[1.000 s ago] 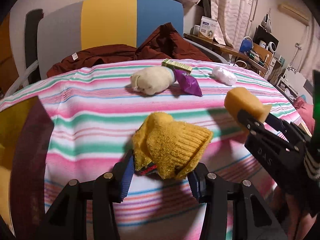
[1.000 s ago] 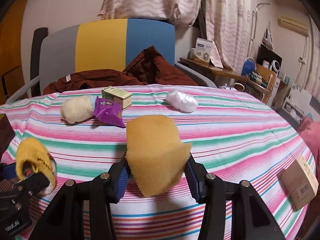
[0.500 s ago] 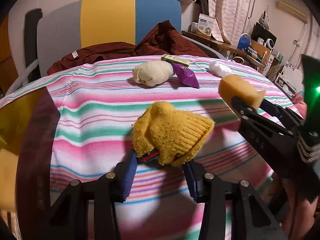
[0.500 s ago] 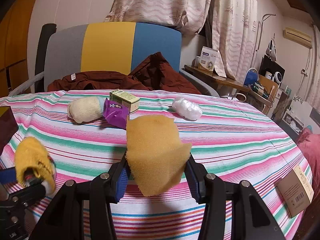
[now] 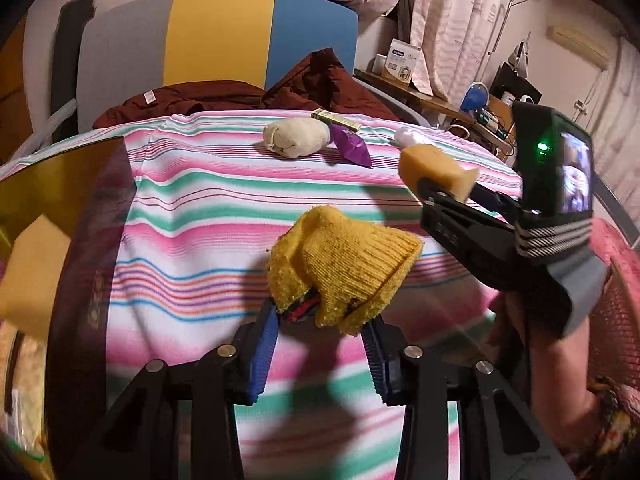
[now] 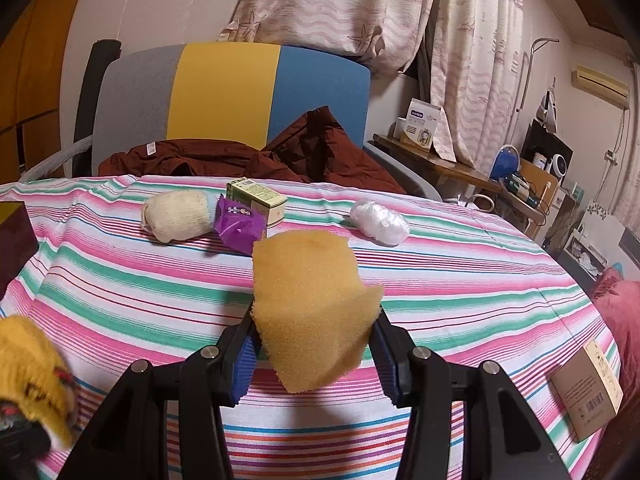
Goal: Organize objects
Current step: 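Carry the sock and sponge cake over the gold tray and release both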
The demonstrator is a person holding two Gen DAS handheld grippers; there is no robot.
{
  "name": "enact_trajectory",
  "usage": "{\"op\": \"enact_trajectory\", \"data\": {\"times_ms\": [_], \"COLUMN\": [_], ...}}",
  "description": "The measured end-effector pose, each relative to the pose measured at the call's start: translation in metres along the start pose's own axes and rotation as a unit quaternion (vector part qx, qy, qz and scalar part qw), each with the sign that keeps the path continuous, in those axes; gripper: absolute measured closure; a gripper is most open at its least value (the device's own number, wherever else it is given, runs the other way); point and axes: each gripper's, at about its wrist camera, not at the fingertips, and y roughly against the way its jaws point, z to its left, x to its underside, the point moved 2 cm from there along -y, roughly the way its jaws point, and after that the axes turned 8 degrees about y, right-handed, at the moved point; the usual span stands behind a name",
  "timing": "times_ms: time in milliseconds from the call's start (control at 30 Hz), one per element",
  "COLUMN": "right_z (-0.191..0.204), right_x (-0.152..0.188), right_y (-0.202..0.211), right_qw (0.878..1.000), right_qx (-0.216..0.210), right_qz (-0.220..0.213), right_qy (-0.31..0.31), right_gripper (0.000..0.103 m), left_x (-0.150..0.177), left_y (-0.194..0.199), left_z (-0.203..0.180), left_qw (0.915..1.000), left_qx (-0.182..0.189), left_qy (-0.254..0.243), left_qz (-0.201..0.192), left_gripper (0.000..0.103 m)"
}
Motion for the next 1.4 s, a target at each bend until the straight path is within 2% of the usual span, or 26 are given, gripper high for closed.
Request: {"op": "enact_trajectory", "data": {"times_ms": [167,333,567,800,933,1067,1233,1400], "right_z": [0.0,0.002,0.004,0.008,0.011,0.015,0.018,0.017], "right_x": [0.0,-0.002,-0.001,-0.002,-0.002,-0.002,-0.003,-0.003], "right_y": [0.003,0.004,0.003,0.003,0.002,0.002,0.001,0.005], "right_qw": [1.0,1.0,1.0,1.0,1.0,0.999,0.999,0.999], "right_qx": [-0.002,-0.004,-0.003,0.001,0.004,0.008,0.009,0.009], "right_qz": [-0.007,-0.01,-0.007,-0.005,-0.002,-0.001,0.001,-0.01], "right_qy": [0.002,0.007,0.012,0.019,0.028,0.038,0.046,0.046], "right_gripper": [0.053,0.053,0.053,0.053,0.053,0.053,0.053,0.053], "left_x": [0.003,-0.007,-0.027,-0.042,-0.056,-0.066,-0.064,-0.058], "left_y": [0.024,0.057,0.093,0.105,0.105,0.092,0.082,0.085], "left_z": [0.004,0.022,0.073,0.139,0.177,0.213,0.241,0.255], "left_qw": [0.9997,0.9979,0.9907,0.9786,0.9715,0.965,0.9562,0.9462], "left_qx": [0.015,0.015,-0.015,-0.058,-0.082,-0.102,-0.115,-0.131], "left_qy": [0.013,0.042,0.101,0.169,0.201,0.232,0.266,0.292], "left_qz": [-0.014,-0.046,-0.09,-0.103,-0.096,-0.066,-0.045,-0.049], "left_gripper": [0.062,0.062,0.062,0.062,0.062,0.062,0.061,0.05]}}
